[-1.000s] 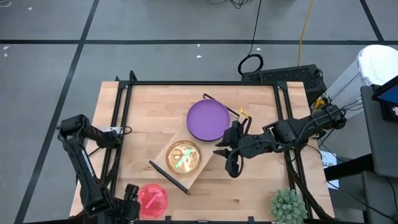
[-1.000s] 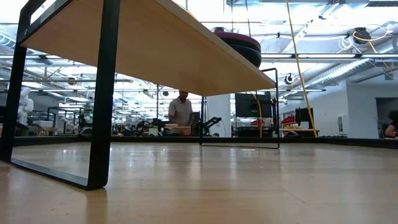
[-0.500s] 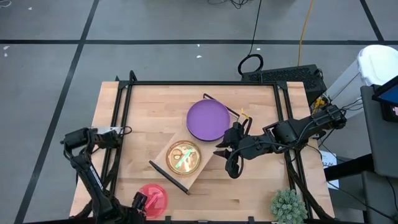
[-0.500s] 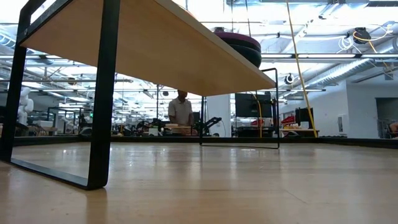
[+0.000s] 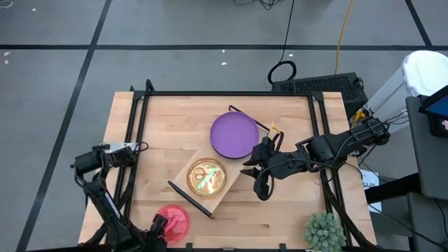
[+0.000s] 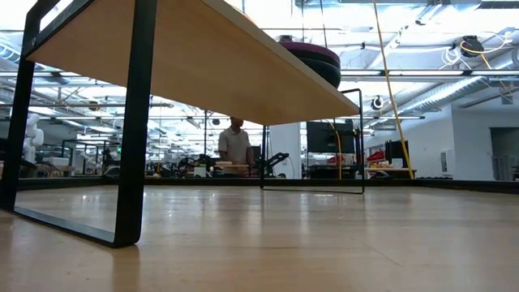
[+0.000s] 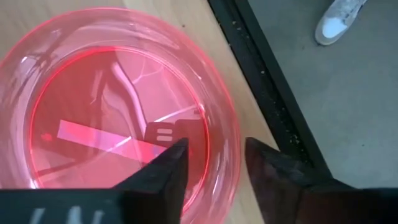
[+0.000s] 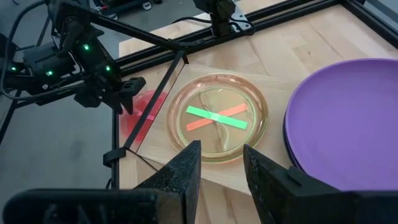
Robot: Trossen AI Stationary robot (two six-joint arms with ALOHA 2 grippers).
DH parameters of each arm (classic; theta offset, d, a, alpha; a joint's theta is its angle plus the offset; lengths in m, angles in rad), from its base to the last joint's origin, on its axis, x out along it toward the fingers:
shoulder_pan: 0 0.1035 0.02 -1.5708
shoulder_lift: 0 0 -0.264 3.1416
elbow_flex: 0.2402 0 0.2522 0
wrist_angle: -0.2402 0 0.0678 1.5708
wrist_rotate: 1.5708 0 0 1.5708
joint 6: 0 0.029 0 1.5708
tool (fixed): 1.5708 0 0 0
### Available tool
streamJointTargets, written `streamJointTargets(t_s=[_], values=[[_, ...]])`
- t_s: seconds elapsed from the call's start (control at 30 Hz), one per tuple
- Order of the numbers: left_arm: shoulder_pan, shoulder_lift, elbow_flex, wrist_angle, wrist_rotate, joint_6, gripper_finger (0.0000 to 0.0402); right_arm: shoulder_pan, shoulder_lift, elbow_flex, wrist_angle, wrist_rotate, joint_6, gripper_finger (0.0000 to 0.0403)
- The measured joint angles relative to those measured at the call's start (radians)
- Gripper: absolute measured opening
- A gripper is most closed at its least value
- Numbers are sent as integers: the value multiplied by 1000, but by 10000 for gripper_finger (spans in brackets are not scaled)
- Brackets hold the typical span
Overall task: Place and stack plates onto a shelf
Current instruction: Stack the pink plate on top of the green plate on the shelf
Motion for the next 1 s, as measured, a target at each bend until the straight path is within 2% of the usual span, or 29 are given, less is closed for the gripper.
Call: streamJointTargets(t_s=[0.1,0.4,0.8,1.0], values=[[0,0,0,5,0,2,135,-1,0,0,0,0,0,105],[0,0,0,4,0,54,94,-8,0,0,0,3,-3,105],[1,0,0,15,-6,56,9,-11,0,0,0,1,-7,105],[1,-1,5,8,-6,41,4,-11,0,0,0,0,-8,105]])
